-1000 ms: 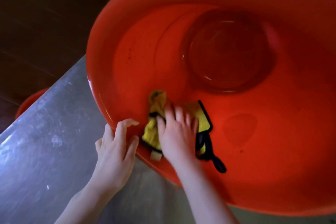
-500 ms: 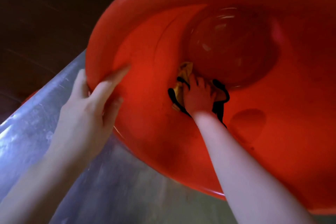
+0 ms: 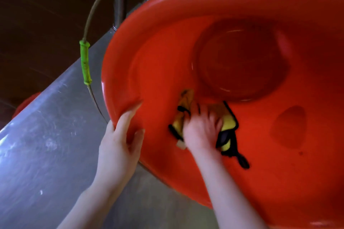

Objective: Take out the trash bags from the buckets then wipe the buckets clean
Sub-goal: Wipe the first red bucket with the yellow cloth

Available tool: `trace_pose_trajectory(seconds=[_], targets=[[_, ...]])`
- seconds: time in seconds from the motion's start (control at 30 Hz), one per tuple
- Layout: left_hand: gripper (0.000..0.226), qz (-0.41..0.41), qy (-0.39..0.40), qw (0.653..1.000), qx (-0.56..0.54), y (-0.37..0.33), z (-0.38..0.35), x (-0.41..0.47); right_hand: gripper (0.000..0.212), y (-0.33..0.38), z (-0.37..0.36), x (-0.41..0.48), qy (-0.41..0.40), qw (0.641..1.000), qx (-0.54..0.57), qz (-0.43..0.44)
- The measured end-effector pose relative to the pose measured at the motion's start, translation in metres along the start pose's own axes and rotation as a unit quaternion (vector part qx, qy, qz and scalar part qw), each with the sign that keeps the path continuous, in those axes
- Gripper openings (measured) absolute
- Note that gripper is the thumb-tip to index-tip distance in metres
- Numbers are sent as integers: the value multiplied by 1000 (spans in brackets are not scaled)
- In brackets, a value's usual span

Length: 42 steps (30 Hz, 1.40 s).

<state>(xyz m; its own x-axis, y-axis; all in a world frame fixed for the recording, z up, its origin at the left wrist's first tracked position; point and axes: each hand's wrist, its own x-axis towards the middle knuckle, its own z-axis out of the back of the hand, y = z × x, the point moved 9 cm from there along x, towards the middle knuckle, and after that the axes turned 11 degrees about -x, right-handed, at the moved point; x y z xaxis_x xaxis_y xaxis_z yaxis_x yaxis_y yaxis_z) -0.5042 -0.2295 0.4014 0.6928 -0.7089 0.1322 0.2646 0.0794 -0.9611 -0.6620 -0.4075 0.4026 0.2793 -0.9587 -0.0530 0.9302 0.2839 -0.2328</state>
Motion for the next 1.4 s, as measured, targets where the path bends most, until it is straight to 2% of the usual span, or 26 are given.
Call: trace_pose_trajectory(seconds=[0.13,0.2,0.27,0.43,0.53,0.63,0.77,0.87,1.0,1.1,1.2,1.3,1.4], targets=[[66,53,16,998,-40,17,-7,-5,40,41,23,-81,-74,996,23,54],[67,80,44,993,-69,19,-10,-9,43,42,18,-84,-24,998,25,49],[67,95,60,991,-74,19,-12,-12,47,35,6,-62,24,999,23,25],[65,123,62,985,-105,22,-20,-26,49,3,-8,38,64,992,59,-95],[65,124,46,984,-122,23,-25,-34,49,-6,-14,70,80,987,71,-120],[66,129,37,984,-113,24,-29,-36,49,6,-7,48,50,992,68,-90],[71,120,38,987,-102,15,-26,-32,47,42,10,-34,-12,997,68,26],[73,127,46,985,-107,14,-24,-33,43,52,18,-61,-38,995,70,64],[67,134,55,982,-119,17,-26,-39,49,36,8,4,23,997,77,-11],[68,183,76,966,-167,21,-36,-55,51,19,0,62,81,988,94,-87],[75,226,90,952,-187,18,-38,-64,52,20,-8,81,74,990,76,-95],[79,158,42,982,-98,-4,-1,-46,52,20,-13,78,27,996,52,-74],[73,26,-50,998,37,-39,50,-10,51,19,-12,79,5,998,44,-46]])
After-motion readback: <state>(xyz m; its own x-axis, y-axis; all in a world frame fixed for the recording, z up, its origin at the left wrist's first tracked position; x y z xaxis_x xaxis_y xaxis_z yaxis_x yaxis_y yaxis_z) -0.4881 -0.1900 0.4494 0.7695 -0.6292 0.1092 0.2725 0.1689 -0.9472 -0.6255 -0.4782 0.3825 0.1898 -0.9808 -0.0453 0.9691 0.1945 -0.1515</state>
